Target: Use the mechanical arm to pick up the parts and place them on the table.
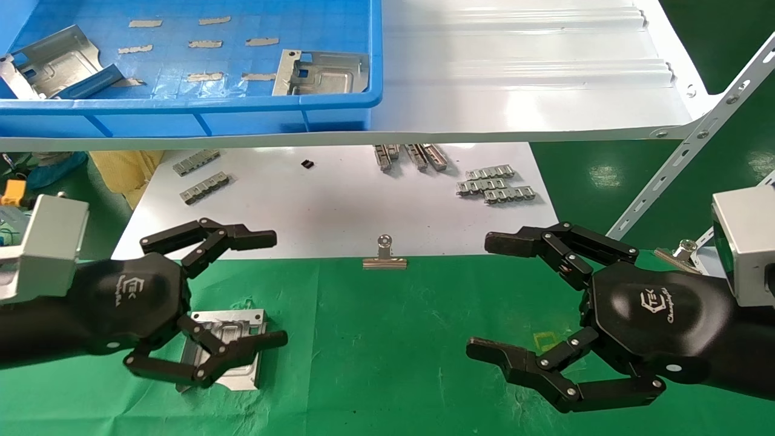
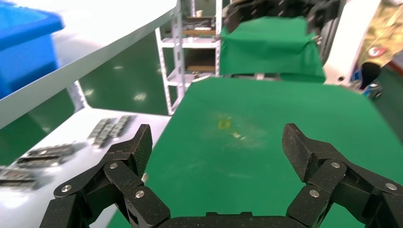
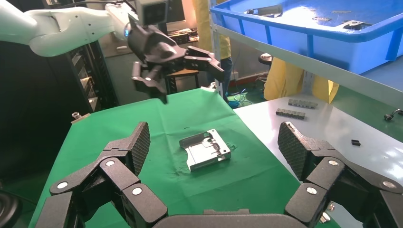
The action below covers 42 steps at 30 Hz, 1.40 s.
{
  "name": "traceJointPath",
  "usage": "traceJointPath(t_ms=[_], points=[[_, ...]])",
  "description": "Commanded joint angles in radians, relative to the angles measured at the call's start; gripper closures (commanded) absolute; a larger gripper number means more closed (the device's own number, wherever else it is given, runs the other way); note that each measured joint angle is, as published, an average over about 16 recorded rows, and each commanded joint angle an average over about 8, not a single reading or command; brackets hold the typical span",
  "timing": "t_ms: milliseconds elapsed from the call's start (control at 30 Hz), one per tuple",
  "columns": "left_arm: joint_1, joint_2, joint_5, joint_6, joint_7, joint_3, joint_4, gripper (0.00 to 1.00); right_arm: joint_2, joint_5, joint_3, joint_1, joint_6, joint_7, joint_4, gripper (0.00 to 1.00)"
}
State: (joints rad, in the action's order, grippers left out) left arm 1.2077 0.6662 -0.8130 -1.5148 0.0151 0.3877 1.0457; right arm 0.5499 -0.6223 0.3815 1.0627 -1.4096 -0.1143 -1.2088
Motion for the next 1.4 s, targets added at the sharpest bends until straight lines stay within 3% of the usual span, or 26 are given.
traceJointPath(t_ms=[33, 500, 1400], points=[[-0.022, -0.009, 0.014, 0.003, 0.029, -0.018, 0.040, 0.00, 0.000, 0.000, 0.000, 0.000, 0.000, 0.000, 0.000, 0.00], [-0.147, -0.060, 0.092, 0.020, 0.183, -0.119, 0.264, 0.00, 0.000, 0.000, 0.000, 0.000, 0.000, 0.000, 0.000, 0.00], [-0.135, -0.056, 0.084, 0.020, 0.173, -0.110, 0.241, 0.00, 0.000, 0.000, 0.000, 0.000, 0.000, 0.000, 0.000, 0.00]])
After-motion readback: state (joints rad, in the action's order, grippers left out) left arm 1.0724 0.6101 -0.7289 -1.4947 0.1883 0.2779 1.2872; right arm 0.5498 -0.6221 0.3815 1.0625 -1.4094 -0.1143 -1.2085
